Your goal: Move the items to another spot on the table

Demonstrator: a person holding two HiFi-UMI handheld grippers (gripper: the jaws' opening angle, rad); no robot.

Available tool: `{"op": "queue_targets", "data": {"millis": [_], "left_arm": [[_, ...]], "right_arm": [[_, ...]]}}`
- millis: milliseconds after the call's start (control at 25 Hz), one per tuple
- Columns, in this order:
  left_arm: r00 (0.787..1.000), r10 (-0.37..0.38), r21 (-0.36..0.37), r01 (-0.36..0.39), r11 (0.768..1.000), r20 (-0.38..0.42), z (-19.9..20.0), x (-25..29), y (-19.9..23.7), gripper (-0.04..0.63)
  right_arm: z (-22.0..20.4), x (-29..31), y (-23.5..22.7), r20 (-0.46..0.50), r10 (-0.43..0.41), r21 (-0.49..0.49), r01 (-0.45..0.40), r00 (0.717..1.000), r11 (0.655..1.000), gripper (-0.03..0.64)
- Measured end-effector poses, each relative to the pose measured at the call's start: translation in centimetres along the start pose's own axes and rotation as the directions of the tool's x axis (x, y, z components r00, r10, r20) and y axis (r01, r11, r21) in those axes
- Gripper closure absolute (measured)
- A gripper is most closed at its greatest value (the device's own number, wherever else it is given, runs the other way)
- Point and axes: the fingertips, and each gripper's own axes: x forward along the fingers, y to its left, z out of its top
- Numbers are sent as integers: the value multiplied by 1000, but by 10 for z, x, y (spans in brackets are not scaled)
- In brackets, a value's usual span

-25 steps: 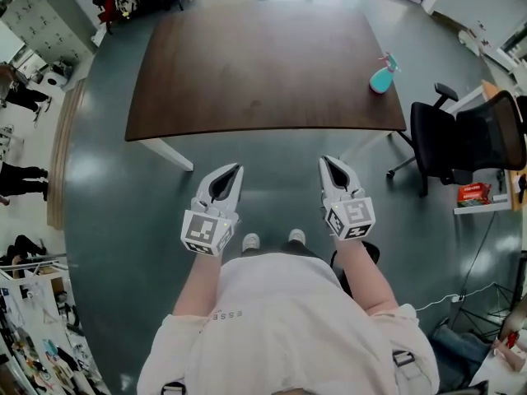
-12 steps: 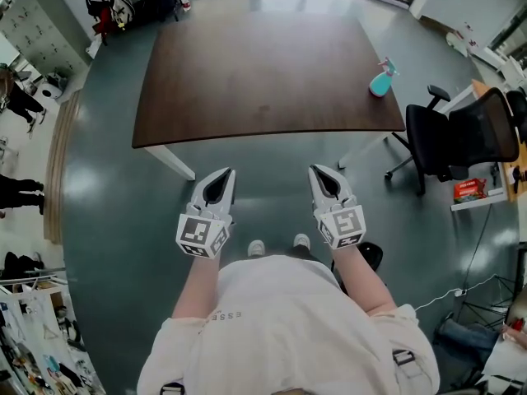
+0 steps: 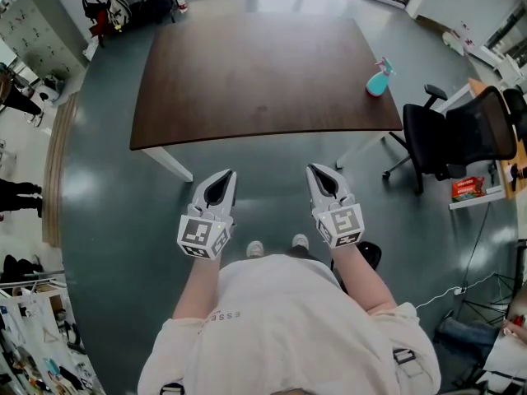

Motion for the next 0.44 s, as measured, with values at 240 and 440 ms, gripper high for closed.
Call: {"op": "queue_targets", "data": {"millis": [240, 440], "left_arm": [[1000, 3, -2, -3, 1000, -1, -4, 2, 0, 578], [1000, 4, -6, -4, 1000, 1, -6, 7, 0, 578]], "right_arm": [[-4, 2, -2, 2, 2, 9, -2, 1000, 1000, 625], [-5, 6, -5, 4, 5, 12, -5, 1000, 1000, 626]]}}
